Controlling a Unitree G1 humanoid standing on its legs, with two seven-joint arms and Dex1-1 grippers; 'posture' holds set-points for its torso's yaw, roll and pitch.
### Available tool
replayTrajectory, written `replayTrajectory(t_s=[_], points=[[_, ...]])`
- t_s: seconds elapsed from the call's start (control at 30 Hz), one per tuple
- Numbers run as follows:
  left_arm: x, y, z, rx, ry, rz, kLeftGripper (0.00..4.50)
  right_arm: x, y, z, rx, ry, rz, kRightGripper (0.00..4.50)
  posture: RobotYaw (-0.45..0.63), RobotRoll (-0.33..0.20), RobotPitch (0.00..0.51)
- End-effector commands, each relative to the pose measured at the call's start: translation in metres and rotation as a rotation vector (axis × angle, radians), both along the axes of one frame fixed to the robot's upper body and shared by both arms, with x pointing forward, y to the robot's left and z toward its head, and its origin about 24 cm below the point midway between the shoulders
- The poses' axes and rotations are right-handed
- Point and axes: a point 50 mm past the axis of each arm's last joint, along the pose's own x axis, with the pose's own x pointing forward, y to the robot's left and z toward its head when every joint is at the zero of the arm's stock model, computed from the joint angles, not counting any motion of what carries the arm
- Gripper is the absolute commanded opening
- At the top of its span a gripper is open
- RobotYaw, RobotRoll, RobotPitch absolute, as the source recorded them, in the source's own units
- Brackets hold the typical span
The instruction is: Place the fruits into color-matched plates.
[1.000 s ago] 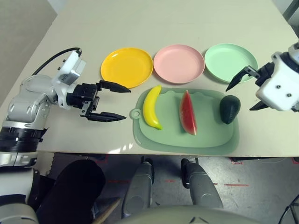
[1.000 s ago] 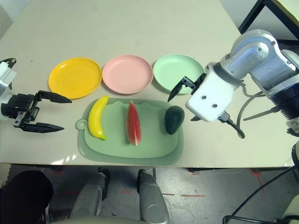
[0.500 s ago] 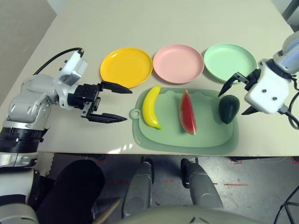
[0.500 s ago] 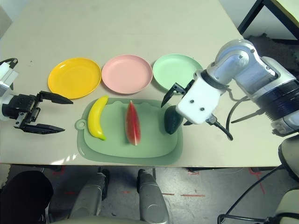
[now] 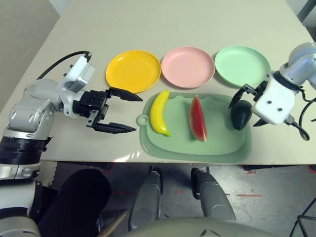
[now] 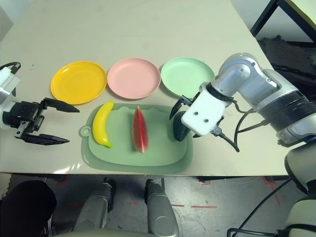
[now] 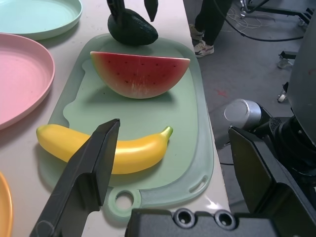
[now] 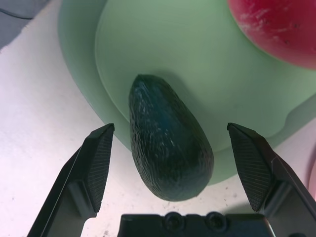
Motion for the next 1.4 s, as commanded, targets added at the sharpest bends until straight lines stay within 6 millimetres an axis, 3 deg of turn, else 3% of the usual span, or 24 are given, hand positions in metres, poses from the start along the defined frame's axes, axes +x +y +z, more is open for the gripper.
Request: replayTrajectory(t_s=[0.03,1.4], points=[[-0.003,0.001,0.002,0.010,-0.009,-0.007,4.47,0.002,-0.001,-0.002,-0.007,-0.010,-0.005,4.50,-0.06,0.000,0.273],[-0.006,0.002,0.003,0.012,-0.014,-0.002,4.47,0.012,-0.002,-0.015,-0.060,-0.008,-0.067,4.50,-0.05,0.000,0.287]])
